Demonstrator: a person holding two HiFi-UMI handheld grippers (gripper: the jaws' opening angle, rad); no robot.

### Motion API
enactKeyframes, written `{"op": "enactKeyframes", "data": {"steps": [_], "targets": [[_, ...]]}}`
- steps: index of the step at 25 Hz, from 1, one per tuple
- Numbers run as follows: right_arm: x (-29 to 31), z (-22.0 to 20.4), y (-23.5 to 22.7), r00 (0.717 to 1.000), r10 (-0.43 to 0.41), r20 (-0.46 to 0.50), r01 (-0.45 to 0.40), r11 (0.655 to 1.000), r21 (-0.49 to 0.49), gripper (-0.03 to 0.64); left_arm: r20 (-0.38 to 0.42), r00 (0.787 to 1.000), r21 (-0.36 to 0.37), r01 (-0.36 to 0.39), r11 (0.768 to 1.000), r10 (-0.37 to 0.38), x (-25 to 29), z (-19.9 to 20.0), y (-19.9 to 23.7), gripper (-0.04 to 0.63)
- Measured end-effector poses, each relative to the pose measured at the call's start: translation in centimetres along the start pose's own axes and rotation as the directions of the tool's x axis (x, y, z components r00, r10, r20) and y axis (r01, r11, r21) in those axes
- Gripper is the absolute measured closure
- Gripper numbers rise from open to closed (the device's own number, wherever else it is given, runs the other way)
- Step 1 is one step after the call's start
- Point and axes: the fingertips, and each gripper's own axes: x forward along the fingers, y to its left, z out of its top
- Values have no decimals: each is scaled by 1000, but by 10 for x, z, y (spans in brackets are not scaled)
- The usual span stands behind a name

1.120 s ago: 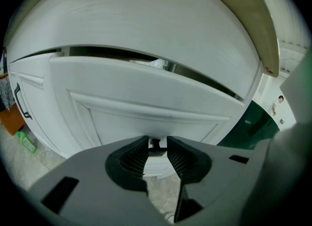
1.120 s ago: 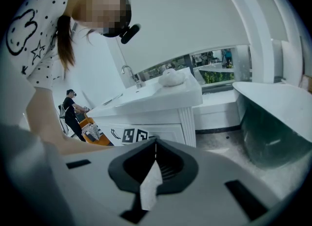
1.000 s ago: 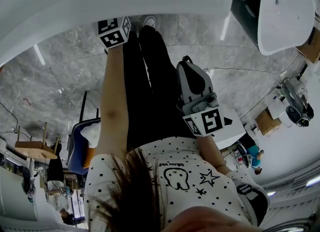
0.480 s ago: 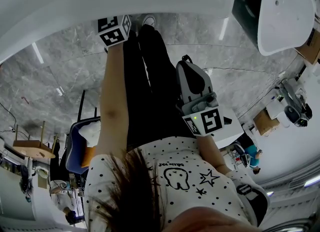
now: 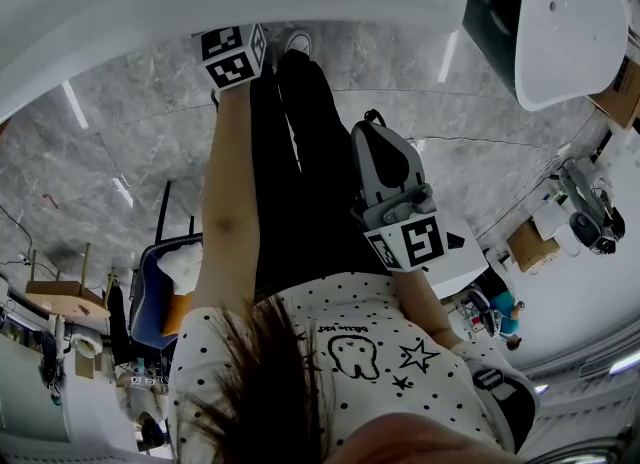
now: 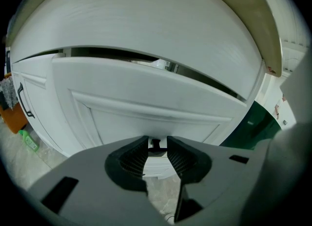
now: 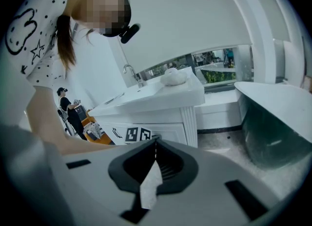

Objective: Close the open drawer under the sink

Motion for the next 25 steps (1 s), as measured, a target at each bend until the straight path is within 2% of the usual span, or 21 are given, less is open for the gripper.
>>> {"op": "enactKeyframes", "data": {"steps": [6, 14, 20, 25], "targets": [[0, -3, 0, 1000, 7, 0, -7, 1000, 3, 603, -4, 1000, 9, 2, 1000, -2, 3, 2, -5, 472], [-2, -4, -5, 1000, 12, -1, -12, 1000, 2, 603, -13, 1000, 0, 24, 1000, -24, 0, 0, -11, 439], [-1, -5, -9, 1000, 19, 1, -19, 1000, 1, 603, 15, 999, 15, 31, 999, -31, -6, 7, -16, 439], [-8, -1, 12, 999, 31, 23, -30, 999, -11, 603, 37, 999, 26, 36, 999, -37, -31, 19, -9, 439]]}}
